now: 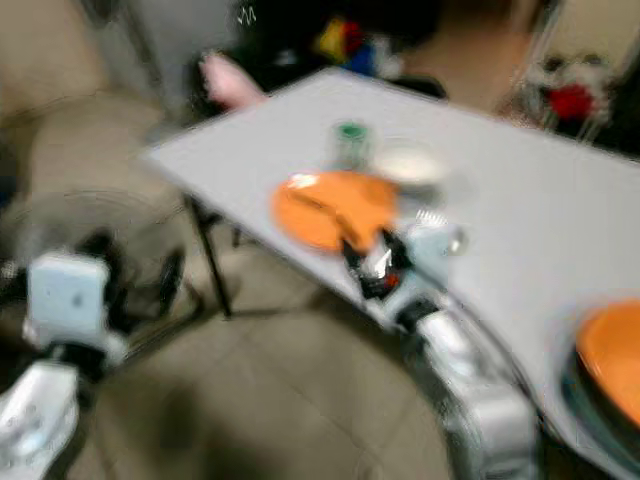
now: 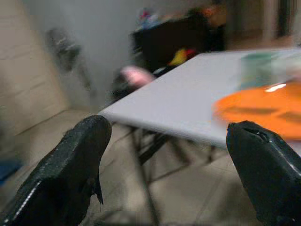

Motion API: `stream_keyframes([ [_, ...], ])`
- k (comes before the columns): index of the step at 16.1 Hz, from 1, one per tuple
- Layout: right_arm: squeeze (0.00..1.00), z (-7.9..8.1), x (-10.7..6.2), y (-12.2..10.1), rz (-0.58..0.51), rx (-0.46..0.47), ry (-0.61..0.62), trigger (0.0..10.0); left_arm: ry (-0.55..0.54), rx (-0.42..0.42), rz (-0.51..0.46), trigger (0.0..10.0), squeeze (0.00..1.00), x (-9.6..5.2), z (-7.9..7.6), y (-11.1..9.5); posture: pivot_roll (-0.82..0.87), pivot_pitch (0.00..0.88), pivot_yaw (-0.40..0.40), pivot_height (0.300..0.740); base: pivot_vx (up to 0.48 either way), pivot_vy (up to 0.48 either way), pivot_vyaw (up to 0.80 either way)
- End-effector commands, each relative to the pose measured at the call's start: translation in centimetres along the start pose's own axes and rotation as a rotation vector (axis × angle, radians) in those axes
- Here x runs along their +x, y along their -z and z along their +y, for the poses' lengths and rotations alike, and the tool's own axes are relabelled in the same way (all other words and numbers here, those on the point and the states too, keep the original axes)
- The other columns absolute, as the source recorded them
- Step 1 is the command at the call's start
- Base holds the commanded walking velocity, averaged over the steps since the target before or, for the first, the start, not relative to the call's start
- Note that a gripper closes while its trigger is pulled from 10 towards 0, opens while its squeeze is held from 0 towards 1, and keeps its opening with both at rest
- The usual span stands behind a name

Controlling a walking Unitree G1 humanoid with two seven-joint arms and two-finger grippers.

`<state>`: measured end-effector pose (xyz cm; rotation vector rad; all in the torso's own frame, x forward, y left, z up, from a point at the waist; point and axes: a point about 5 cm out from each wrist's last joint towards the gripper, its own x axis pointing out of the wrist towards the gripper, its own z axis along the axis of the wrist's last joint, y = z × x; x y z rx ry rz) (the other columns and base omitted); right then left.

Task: Setting the table

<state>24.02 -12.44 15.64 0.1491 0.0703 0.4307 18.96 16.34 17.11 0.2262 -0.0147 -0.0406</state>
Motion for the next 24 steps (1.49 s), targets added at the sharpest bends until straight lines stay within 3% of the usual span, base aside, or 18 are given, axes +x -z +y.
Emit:
stream_keyframes([
  [1,0.00,-0.4,-0.2,-0.3,-0.009,-0.021,0.011,10.0,0.003,0.001,-0.008,10.0,0.00,0.0,-0.1,-0.3,-0.02,0.000,0.050,0.740,0.000,0.262,0.80],
  [7,0.00,-0.5,-0.1,0.1,0.001,-0.010,0.006,10.0,-0.005,0.010,-0.002,10.0,0.00,-0.2,0.1,-0.3,-0.01,0.000,0.042,0.740,0.000,0.269,0.80],
  [13,0.00,-0.6,0.1,0.4,-0.001,0.023,0.030,10.0,-0.022,0.049,-0.005,10.0,0.00,0.1,1.3,-0.4,0.00,0.000,0.042,0.740,0.000,0.272,0.80],
  [21,0.00,-0.8,0.2,0.6,-0.011,0.060,0.058,10.0,-0.066,0.014,-0.017,10.0,0.00,0.2,2.3,-0.6,0.00,0.000,0.046,0.740,0.000,0.273,0.76],
  [24,0.00,-2.2,0.7,1.6,0.018,0.005,0.162,10.0,-0.099,-0.016,-0.024,10.0,0.00,0.5,2.4,-0.6,-0.01,0.000,0.051,0.740,0.000,0.000,0.00],
])
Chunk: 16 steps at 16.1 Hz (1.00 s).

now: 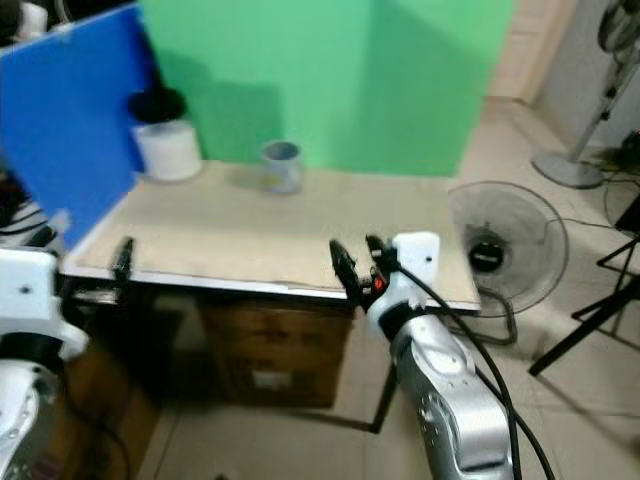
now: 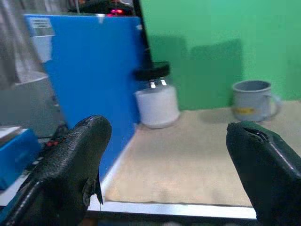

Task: Setting the table

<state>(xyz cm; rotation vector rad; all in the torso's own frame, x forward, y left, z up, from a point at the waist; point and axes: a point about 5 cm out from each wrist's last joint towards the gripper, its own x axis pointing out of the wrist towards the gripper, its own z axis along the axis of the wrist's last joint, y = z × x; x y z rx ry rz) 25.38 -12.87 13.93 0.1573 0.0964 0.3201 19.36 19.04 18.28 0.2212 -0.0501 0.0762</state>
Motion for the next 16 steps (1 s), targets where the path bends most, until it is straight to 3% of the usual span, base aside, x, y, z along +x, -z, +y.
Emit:
stream_keyframes([
  [1,0.00,-1.4,0.2,0.3,0.021,-0.021,0.060,10.0,0.022,-0.026,-0.014,10.0,0.00,0.3,-0.6,0.0,-0.01,0.000,0.052,0.740,0.000,0.000,0.00],
  [3,0.00,-1.1,0.5,-0.2,0.005,0.044,0.038,10.0,0.027,-0.042,-0.019,10.0,0.00,0.2,-0.6,-0.1,-0.01,0.000,0.055,0.740,0.144,0.000,0.00],
  [16,0.00,0.8,1.5,0.1,0.037,0.010,-0.097,10.0,0.109,-0.057,0.009,10.0,0.00,-0.5,-1.3,0.5,0.01,0.000,0.033,0.740,0.381,0.000,-0.12],
])
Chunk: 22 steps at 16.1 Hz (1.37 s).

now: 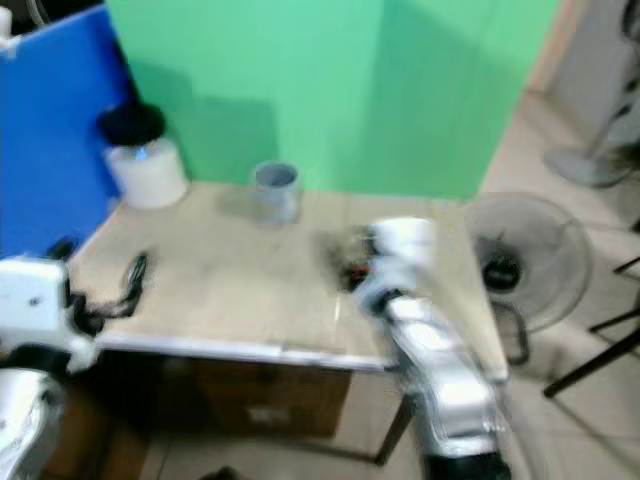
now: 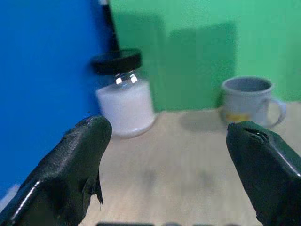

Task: Setting the table

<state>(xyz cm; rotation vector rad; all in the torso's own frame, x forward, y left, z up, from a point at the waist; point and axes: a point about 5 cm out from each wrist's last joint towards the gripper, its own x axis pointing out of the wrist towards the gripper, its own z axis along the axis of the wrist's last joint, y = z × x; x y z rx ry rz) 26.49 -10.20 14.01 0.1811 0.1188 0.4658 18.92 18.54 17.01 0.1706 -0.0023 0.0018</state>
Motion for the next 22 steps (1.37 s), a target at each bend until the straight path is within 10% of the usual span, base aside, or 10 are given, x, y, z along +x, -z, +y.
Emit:
stream_keyframes([
  [1,0.00,-1.2,-0.6,0.0,0.010,-0.010,0.030,10.0,0.032,-0.003,-0.030,10.0,0.00,0.0,-0.6,-0.6,0.01,0.000,0.031,0.740,0.390,0.000,0.00],
  [8,0.00,-0.4,0.8,1.5,0.113,-0.039,-0.039,10.0,0.049,0.001,-0.008,10.0,0.00,-0.3,-0.8,-0.2,0.01,0.000,0.021,0.740,0.386,0.000,0.00],
  [9,0.81,-0.5,1.2,1.9,0.133,-0.038,-0.035,10.0,0.058,0.005,0.000,10.0,0.00,-0.2,-0.9,-0.1,0.01,0.000,0.025,0.740,0.322,0.000,0.00],
  [10,1.00,-0.5,1.8,2.2,0.140,-0.026,-0.037,10.0,0.079,0.017,0.015,10.0,0.00,-0.1,-1.0,0.1,0.01,0.000,0.025,0.740,0.000,0.000,0.00],
  [22,1.00,1.2,7.9,3.0,0.129,-0.051,-0.126,10.0,0.485,0.002,0.145,10.0,0.00,-0.5,-3.2,1.9,-0.01,0.022,0.033,0.740,0.000,0.000,0.00],
])
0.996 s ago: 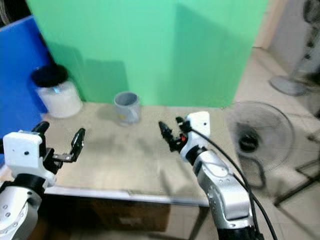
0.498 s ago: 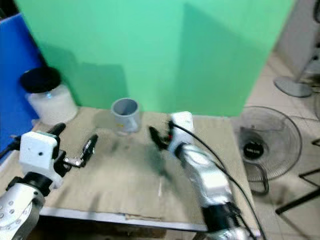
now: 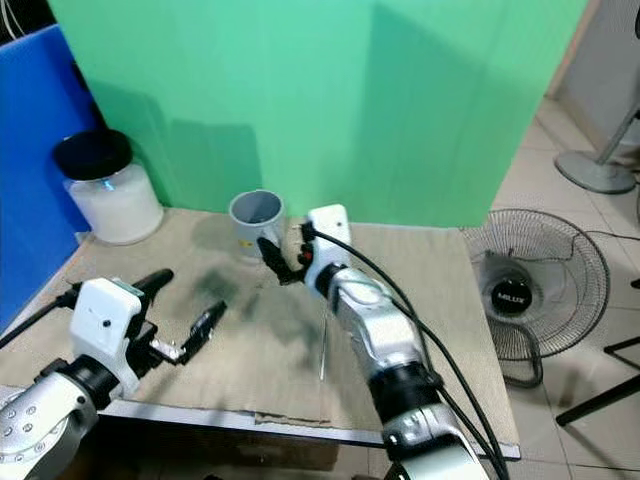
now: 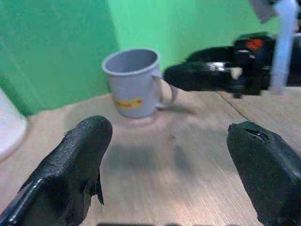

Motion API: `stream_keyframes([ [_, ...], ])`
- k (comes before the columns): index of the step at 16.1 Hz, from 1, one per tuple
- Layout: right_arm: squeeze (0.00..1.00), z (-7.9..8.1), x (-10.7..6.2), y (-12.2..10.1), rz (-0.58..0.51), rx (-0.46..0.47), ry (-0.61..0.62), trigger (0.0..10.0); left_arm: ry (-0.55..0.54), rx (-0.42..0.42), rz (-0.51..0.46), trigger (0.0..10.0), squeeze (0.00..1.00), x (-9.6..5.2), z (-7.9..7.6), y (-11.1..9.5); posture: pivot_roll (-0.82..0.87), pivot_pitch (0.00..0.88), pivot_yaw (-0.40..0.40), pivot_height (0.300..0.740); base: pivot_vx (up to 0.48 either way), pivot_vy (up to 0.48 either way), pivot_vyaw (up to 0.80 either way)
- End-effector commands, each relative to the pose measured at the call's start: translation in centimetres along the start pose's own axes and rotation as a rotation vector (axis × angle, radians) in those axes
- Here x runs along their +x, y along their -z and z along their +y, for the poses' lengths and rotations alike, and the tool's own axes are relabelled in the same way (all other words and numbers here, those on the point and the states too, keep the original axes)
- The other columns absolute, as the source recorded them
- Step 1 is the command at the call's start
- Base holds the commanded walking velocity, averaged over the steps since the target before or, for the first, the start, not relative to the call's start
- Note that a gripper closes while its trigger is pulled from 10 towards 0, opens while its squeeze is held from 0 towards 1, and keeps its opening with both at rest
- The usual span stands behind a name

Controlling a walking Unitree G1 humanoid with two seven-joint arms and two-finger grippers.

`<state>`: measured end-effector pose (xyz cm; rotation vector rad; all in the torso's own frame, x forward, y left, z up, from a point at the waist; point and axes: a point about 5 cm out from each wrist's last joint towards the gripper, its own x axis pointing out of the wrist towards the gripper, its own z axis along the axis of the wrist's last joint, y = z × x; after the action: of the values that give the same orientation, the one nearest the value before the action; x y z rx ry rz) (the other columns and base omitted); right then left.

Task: Setting the table

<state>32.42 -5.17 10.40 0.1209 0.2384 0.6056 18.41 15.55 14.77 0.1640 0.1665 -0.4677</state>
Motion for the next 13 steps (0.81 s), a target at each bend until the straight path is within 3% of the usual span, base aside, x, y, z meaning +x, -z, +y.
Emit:
stream_keyframes([
  [1,0.00,0.6,0.6,-0.2,-0.010,-0.013,-0.037,10.0,0.033,-0.015,0.026,10.0,0.00,-0.2,-0.3,0.4,-0.01,0.027,0.032,0.740,0.000,0.000,0.00],
  [6,0.00,1.7,2.3,-0.3,-0.006,-0.064,-0.086,10.0,0.072,-0.044,0.048,10.0,0.00,-0.8,-1.0,0.8,-0.01,0.041,0.024,0.740,0.000,0.000,0.00],
  [7,0.00,1.9,2.8,-0.3,0.002,-0.088,-0.085,5.5,0.071,-0.048,0.051,10.0,0.00,-0.9,-1.1,0.9,0.00,0.045,0.021,0.740,0.000,0.000,0.00],
  [9,0.00,2.0,3.2,-0.2,0.023,-0.105,-0.064,0.0,0.071,-0.056,0.054,10.0,0.00,-1.0,-1.3,0.9,0.00,0.044,0.016,0.740,0.000,0.000,0.00],
  [13,0.00,1.7,3.5,0.2,0.048,-0.086,-0.039,0.0,0.070,-0.059,0.053,10.0,0.00,-1.0,-1.5,0.9,0.00,0.044,0.015,0.740,0.000,0.000,0.00],
])
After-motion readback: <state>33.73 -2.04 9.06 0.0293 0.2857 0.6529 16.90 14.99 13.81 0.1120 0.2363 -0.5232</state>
